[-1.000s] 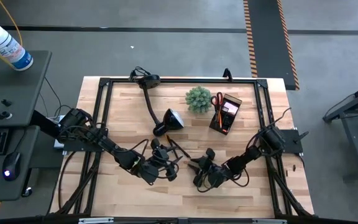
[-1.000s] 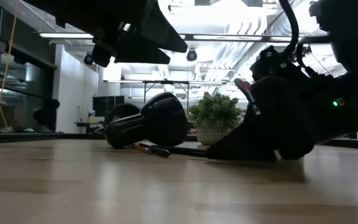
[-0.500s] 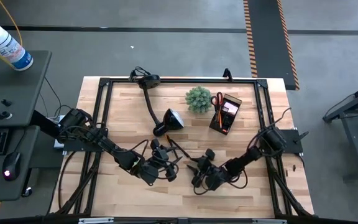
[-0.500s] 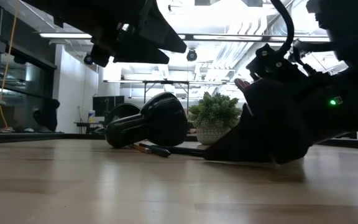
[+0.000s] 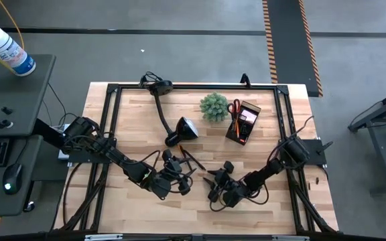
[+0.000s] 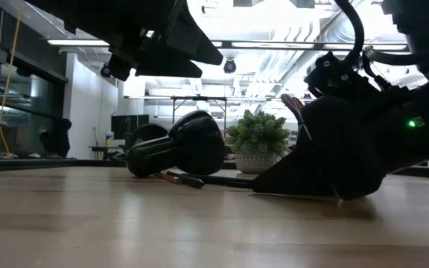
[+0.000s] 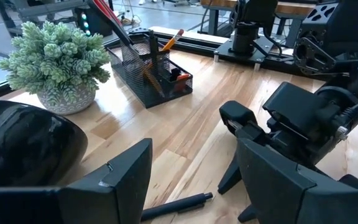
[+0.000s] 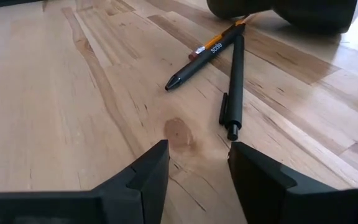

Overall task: Pick and place office supplies into organizer
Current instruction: Put the right black pen into the desk organizer

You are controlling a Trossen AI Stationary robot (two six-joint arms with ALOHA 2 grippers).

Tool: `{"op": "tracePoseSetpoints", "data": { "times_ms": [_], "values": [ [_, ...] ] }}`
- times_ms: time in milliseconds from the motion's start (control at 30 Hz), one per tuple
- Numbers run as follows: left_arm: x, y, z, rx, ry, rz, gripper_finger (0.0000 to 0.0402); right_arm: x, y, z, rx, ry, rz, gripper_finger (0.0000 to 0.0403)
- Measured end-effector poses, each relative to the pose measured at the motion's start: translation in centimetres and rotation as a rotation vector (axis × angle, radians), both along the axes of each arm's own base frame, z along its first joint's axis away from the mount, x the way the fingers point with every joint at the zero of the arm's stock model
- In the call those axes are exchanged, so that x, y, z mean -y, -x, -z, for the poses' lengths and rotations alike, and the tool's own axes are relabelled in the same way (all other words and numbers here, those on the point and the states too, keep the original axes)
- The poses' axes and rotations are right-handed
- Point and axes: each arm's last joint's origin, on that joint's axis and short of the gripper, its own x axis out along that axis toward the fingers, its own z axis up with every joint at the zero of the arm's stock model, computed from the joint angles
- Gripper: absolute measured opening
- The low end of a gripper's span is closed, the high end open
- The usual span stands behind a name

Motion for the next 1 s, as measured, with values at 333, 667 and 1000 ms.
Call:
{"op": "tracePoseSetpoints", "data": {
  "times_ms": [333, 667, 1000],
  "values": [
    [0.0, 0.0, 0.0, 0.008, 0.013, -0.005, 0.0220, 1.3, -0.7, 0.0, -0.018, 0.042, 0.025, 0.0161],
    [0.0, 0.0, 0.0, 0.008, 0.014, -0.006, 0.0220, 2.4, -1.3, 0.0, -0.028, 0.044, 0.044, 0.0161],
    [0.0, 0.0, 0.0, 0.008, 0.014, -0.007, 0.0220, 3.4, -2.0, 0.0, -0.055, 0.013, 0.012, 0.0122]
  ]
}}
